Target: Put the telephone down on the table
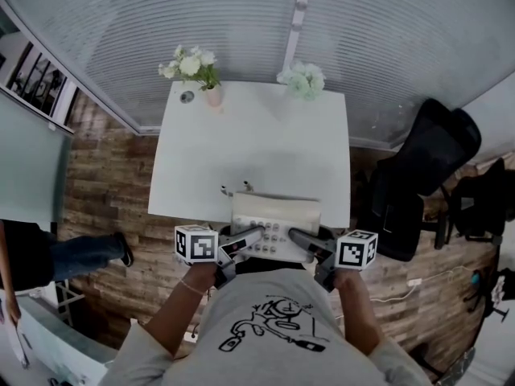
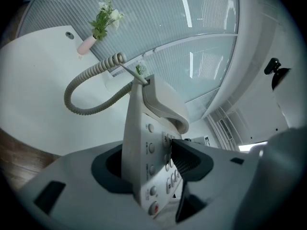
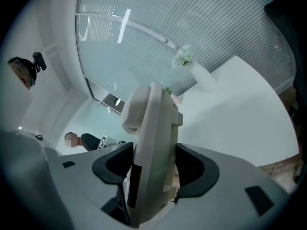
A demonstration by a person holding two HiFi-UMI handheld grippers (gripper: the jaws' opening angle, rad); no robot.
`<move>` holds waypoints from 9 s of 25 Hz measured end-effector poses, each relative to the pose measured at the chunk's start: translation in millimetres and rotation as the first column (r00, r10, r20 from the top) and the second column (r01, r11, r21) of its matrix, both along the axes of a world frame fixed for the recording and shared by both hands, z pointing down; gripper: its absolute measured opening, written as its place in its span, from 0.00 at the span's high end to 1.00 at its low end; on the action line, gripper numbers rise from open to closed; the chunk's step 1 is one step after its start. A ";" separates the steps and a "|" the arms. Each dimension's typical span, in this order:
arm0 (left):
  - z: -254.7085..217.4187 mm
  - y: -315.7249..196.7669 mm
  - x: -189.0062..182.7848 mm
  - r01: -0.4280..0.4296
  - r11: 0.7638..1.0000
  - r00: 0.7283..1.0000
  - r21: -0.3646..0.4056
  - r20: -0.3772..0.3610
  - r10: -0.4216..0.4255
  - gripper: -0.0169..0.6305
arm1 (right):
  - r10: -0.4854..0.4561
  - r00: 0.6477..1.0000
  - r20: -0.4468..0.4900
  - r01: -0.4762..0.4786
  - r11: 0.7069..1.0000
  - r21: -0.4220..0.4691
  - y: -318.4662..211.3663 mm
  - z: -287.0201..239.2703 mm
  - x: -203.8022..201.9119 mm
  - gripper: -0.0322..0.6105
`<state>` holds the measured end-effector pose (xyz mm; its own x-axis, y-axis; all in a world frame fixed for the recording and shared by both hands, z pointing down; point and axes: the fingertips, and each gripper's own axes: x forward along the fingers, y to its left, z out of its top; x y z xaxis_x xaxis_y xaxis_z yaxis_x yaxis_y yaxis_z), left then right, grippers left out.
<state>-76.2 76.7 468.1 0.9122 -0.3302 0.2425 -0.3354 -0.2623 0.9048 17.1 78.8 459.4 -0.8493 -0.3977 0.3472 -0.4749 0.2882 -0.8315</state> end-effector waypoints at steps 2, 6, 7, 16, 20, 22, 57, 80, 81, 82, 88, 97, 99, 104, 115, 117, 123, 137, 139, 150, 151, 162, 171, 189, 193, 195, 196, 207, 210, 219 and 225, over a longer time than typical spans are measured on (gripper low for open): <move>-1.1 -9.1 8.1 0.003 1.000 1.000 -0.001 0.002 -0.003 0.60 | 0.001 1.000 0.000 -0.001 1.000 -0.003 -8.6 -0.7 8.3 0.50; -2.6 -24.0 21.7 0.005 1.000 1.000 0.002 0.008 -0.005 0.60 | -0.006 1.000 0.001 0.006 1.000 -0.003 -22.9 0.5 21.8 0.50; -2.3 -26.6 24.5 0.004 1.000 1.000 0.004 0.013 -0.004 0.60 | -0.009 1.000 0.000 0.009 1.000 -0.003 -25.2 1.0 24.8 0.50; -0.3 -57.4 50.1 0.035 0.999 0.999 0.002 0.027 -0.035 0.60 | -0.039 0.999 0.016 0.040 0.999 -0.007 -59.2 4.5 50.5 0.51; 0.5 -69.3 59.8 0.044 0.999 0.998 0.003 0.037 -0.044 0.60 | -0.051 0.998 0.036 0.051 0.999 -0.009 -71.6 4.7 59.1 0.50; 0.0 -74.5 64.9 0.048 0.999 0.998 0.004 0.040 -0.048 0.60 | -0.056 0.998 0.037 0.057 0.998 -0.010 -76.8 5.8 64.5 0.51; 2.5 -111.3 77.4 0.065 0.998 0.997 -0.009 0.046 -0.065 0.60 | -0.066 0.997 0.029 0.066 0.998 -0.016 -116.7 6.5 77.8 0.51; 40.5 -130.7 63.6 0.025 0.997 0.997 -0.068 0.072 -0.020 0.58 | -0.050 0.998 0.028 0.053 0.994 -0.091 -134.6 44.5 60.1 0.51; 43.6 -130.7 62.6 0.024 0.997 0.997 -0.069 0.079 -0.018 0.58 | -0.048 0.998 0.029 0.051 0.994 -0.098 -134.0 47.6 59.9 0.51; 46.2 -131.5 61.7 0.023 0.997 0.996 -0.071 0.084 -0.017 0.58 | -0.046 0.999 0.030 0.048 0.994 -0.102 -134.4 50.2 59.7 0.51; 62.8 -134.5 60.3 0.013 0.996 0.994 -0.087 0.109 -0.003 0.57 | -0.049 0.998 0.030 0.053 0.991 -0.121 -136.5 67.3 58.1 0.51; 94.7 -141.7 60.7 0.029 0.992 0.993 -0.124 0.119 -0.015 0.56 | -0.056 0.998 0.027 0.060 0.986 -0.157 -145.4 97.2 58.0 0.51; 102.4 -143.4 60.1 0.027 0.992 0.992 -0.126 0.128 -0.011 0.55 | -0.057 0.998 0.031 0.062 0.985 -0.164 -146.3 104.3 56.9 0.51; 121.3 -147.3 57.4 0.021 0.991 0.988 -0.131 0.156 0.000 0.54 | -0.052 0.999 0.014 0.053 0.979 -0.198 -147.4 124.6 56.9 0.51; 152.9 -147.7 50.4 0.018 0.991 0.975 -0.129 0.223 0.012 0.51 | -0.064 0.998 0.014 0.066 0.969 -0.237 -145.5 156.5 51.6 0.51; 158.7 -146.7 49.0 0.017 0.992 0.970 -0.127 0.243 0.015 0.51 | -0.064 0.998 0.019 0.067 0.967 -0.246 -144.1 162.3 50.4 0.51; 179.7 -140.7 45.9 0.024 0.991 0.957 -0.134 0.288 0.016 0.49 | -0.077 0.997 0.017 0.078 0.959 -0.271 -138.9 183.1 48.9 0.51; 209.8 -139.1 39.1 0.085 0.990 0.919 -0.116 0.394 -0.033 0.44 | -0.118 0.993 -0.013 0.108 0.946 -0.307 -139.9 212.7 46.5 0.51; 213.2 -138.5 37.8 0.084 0.990 0.914 -0.115 0.405 -0.031 0.44 | -0.126 0.992 -0.020 0.114 0.942 -0.314 -138.8 216.7 45.8 0.51; 216.0 -138.3 33.4 0.108 0.989 0.872 -0.098 0.487 -0.047 0.42 | -0.132 0.991 -0.028 0.116 0.939 -0.324 -138.9 223.0 42.7 0.51; 216.3 -138.3 32.6 0.112 0.989 0.864 -0.092 0.500 -0.051 0.41 | -0.132 0.991 -0.031 0.115 0.939 -0.325 -138.7 223.3 42.5 0.50; 217.8 -137.3 29.0 0.132 0.988 0.833 -0.084 0.549 -0.065 0.39 | -0.143 0.986 -0.081 0.108 0.936 -0.336 -137.7 224.8 41.7 0.50; 220.7 -136.9 25.6 0.138 0.988 0.786 -0.069 0.615 -0.067 0.38 | -0.147 0.980 -0.134 0.094 0.936 -0.339 -137.2 228.5 42.4 0.50; 216.0 -136.3 23.4 0.115 0.992 0.767 -0.043 0.639 -0.061 0.37 | -0.123 0.970 -0.211 0.049 0.944 -0.325 -138.0 229.3 39.8 0.48; 207.3 -138.8 21.7 0.103 0.995 0.763 -0.015 0.643 -0.069 0.37 | -0.088 0.967 -0.240 0.012 0.953 -0.302 -140.0 223.1 46.0 0.48; 202.4 -140.3 21.9 0.099 0.995 0.769 -0.004 0.635 -0.074 0.37 | -0.086 0.959 -0.269 0.007 0.960 -0.280 -138.9 219.0 50.2 0.48; 199.1 -141.4 22.1 0.097 0.995 0.774 0.003 0.628 -0.078 0.37 | -0.086 0.954 -0.288 0.008 0.965 -0.261 -138.6 216.2 52.3 0.48; 121.6 -152.3 34.7 0.023 0.979 0.838 0.201 0.531 -0.128 0.57 | 0.045 0.919 -0.391 -0.025 0.998 0.058 -157.2 140.5 78.4 0.62; 93.4 -158.9 39.0 0.015 0.960 0.844 0.279 0.511 -0.162 0.63 | 0.065 0.910 -0.410 0.006 0.986 0.168 -161.5 108.4 72.6 0.68; -9.3 -155.6 55.0 -0.022 0.872 0.893 0.490 0.402 -0.204 0.92 | 0.156 0.895 -0.417 0.069 0.877 0.475 -163.1 -2.1 51.5 0.80; -76.5 -146.2 61.5 -0.037 0.789 0.911 0.614 0.346 -0.227 0.97 | 0.191 0.894 -0.406 0.096 0.803 0.588 -156.1 -68.6 37.7 0.84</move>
